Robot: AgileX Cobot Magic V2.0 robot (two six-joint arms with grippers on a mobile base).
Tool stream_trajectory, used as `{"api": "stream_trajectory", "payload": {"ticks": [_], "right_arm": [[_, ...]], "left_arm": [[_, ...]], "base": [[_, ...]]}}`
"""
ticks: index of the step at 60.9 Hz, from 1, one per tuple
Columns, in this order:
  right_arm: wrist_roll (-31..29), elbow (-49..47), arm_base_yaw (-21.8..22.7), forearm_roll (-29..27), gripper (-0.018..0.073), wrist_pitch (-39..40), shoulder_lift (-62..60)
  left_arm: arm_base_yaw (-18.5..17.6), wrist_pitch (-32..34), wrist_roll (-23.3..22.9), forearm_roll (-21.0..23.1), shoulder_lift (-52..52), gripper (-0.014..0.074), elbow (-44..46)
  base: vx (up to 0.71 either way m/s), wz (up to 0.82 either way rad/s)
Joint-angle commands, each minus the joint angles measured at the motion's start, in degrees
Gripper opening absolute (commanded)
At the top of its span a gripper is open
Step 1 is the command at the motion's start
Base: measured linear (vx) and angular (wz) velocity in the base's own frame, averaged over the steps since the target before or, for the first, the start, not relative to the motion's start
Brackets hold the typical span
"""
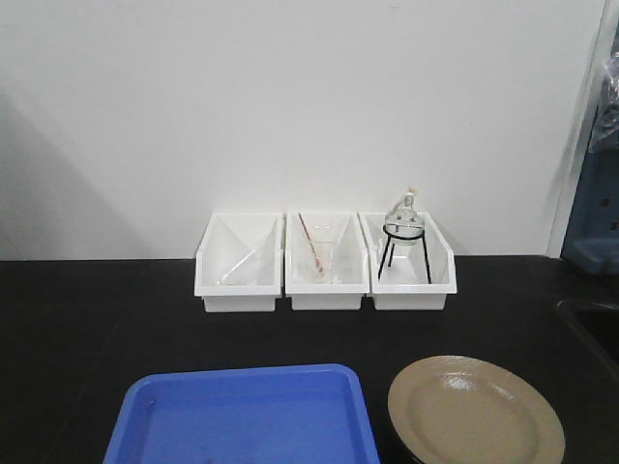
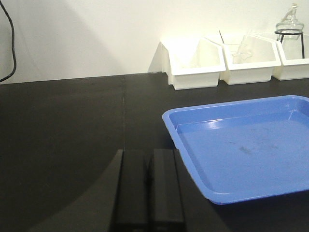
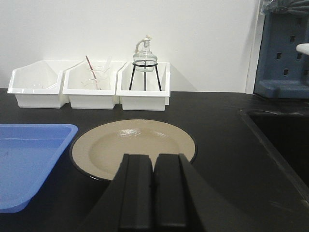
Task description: Place disk in tray to left cabinet
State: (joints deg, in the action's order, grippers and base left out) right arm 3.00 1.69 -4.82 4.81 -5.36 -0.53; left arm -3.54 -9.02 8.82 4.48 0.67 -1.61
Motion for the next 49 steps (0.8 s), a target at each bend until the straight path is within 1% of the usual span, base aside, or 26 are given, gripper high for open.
{"api": "stream_trajectory", "payload": {"ticks": [1, 33, 40, 49], "right_arm": [[-0.50, 1.25, 0.18, 0.75, -0.0005, 4.73, -0.72], [-0.50, 1.25, 0.18, 0.75, -0.0005, 4.73, -0.72], [-0.50, 1.25, 0.18, 0.75, -0.0005, 4.73, -0.72], [-0.50, 1.25, 0.18, 0.80, -0.0005, 4.77, -0.72]], "left_arm": [[-0.18, 4.97, -0.52, 0.18, 0.85, -0.0006, -1.13], [-0.18, 6.23, -0.52, 0.18, 0.86, -0.0006, -1.06], [-0.18, 8.53, -0.52, 0.18, 0.86, -0.0006, -1.00], [-0.18, 17.16, -0.58, 0.18, 0.86, -0.0006, -1.02]], "base": [[0.00, 0.00], [0.00, 0.00], [0.00, 0.00], [0.00, 0.00]]}}
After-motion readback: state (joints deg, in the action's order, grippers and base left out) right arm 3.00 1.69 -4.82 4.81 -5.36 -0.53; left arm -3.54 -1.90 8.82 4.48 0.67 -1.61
